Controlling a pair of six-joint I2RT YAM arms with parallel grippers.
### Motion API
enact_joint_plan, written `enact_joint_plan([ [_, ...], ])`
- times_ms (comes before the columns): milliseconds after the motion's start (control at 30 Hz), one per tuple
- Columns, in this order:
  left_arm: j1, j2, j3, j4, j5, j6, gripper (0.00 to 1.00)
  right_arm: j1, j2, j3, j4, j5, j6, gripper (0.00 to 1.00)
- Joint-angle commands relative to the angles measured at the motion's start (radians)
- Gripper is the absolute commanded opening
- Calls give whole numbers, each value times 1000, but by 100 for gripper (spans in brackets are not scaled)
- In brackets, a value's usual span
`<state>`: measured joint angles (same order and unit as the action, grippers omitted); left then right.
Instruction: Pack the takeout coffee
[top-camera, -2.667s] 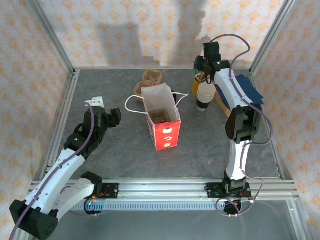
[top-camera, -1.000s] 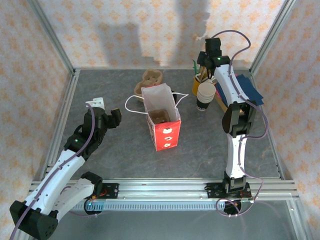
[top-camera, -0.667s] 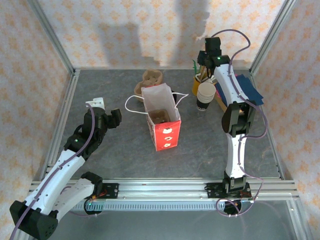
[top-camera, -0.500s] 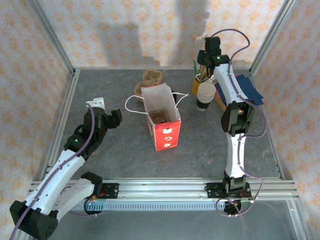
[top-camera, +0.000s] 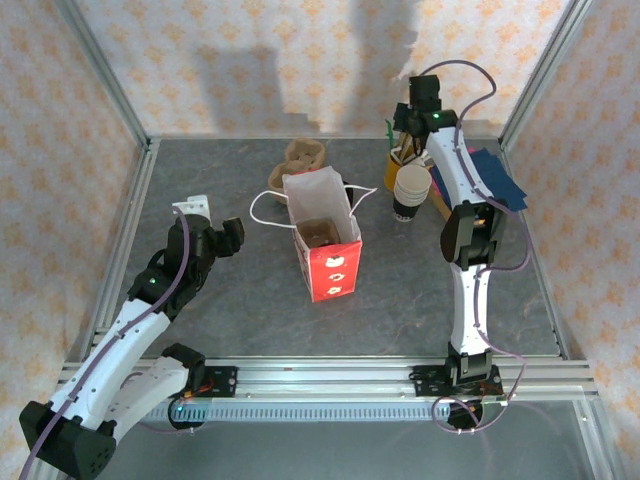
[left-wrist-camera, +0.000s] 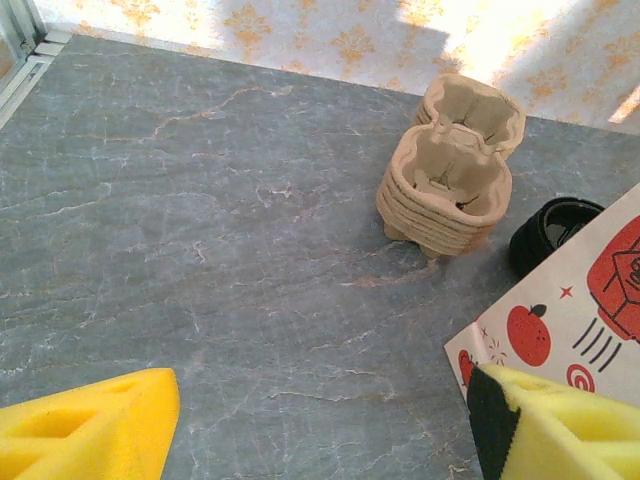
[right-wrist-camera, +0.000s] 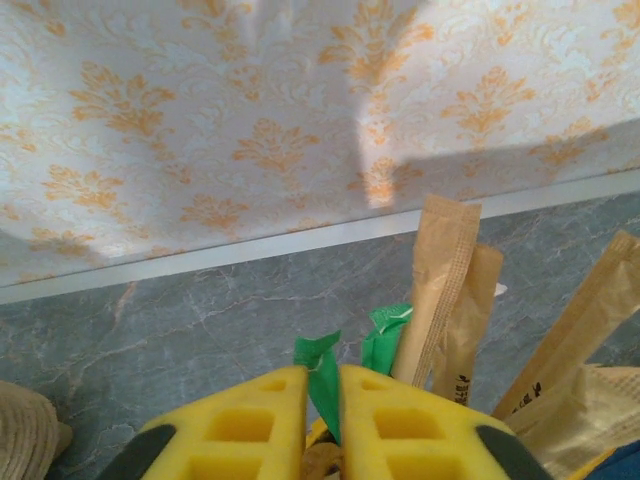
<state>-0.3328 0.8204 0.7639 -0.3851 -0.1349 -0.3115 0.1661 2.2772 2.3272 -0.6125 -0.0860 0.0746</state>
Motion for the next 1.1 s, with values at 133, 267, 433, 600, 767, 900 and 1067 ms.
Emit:
enact_joint_plan([
  [133,8,3,-8,28,8,18,78,-7,-60,40,-22,-7,-30,2],
  [267,8,5,-9,26,9,19,78,-8,-120,39,-40,3,-43,0],
  [433,8,6,-9,26,11,18,78,-8,-232,17,-44,-1,-57,0],
  [600,8,5,-8,23,13,17,78,-7,-378,-60,-10,-21,-67,0],
  [767,8,5,-9,28,14,14,78,-7,-498,-84,-19,-62,-63,0],
  [900,8,8,-9,34,18,12,78,-7,-575,-90,-27,-129,-34,0],
  [1067,7,12,-9,34,19,13,78,-7,-680,-125,14,-309,31,0],
])
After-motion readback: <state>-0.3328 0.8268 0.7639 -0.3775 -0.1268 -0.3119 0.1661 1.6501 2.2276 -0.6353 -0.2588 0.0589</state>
